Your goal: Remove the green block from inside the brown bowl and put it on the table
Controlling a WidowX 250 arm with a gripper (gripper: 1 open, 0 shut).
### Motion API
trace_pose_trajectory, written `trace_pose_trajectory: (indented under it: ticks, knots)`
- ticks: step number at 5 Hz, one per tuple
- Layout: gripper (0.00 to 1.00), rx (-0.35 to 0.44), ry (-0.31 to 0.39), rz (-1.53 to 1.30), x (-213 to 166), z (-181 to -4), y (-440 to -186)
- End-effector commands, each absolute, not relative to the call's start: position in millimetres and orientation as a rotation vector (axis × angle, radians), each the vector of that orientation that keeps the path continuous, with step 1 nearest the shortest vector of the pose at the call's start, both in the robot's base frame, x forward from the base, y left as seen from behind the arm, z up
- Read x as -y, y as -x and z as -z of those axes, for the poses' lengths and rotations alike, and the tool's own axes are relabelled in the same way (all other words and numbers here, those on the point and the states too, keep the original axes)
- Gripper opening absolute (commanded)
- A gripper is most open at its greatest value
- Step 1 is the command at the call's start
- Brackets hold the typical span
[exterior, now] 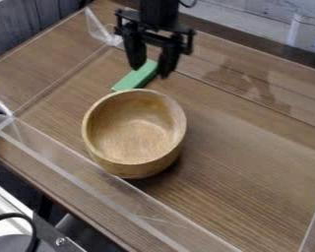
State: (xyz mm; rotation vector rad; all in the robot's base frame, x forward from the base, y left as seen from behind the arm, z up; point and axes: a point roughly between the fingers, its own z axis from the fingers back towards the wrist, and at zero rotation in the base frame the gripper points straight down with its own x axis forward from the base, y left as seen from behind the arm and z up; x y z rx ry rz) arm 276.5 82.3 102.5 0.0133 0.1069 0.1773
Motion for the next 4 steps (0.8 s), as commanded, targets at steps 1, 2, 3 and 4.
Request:
trace_pose_trajectory:
  ticks: [1,2,3,4]
  knots:
    - [0.00,-0.061,-0.011,-0.195,-96.8,-114.0,-292.0]
    - [0.00,-0.037,-0.032,-0.180,-103.3,-107.4,-301.2]
    - [0.00,-0.017,-0.046,-0.165,-108.8,-101.8,-308.2]
    - [0.00,-0.016,-0.013,-0.167,-115.3,-93.1,-315.2]
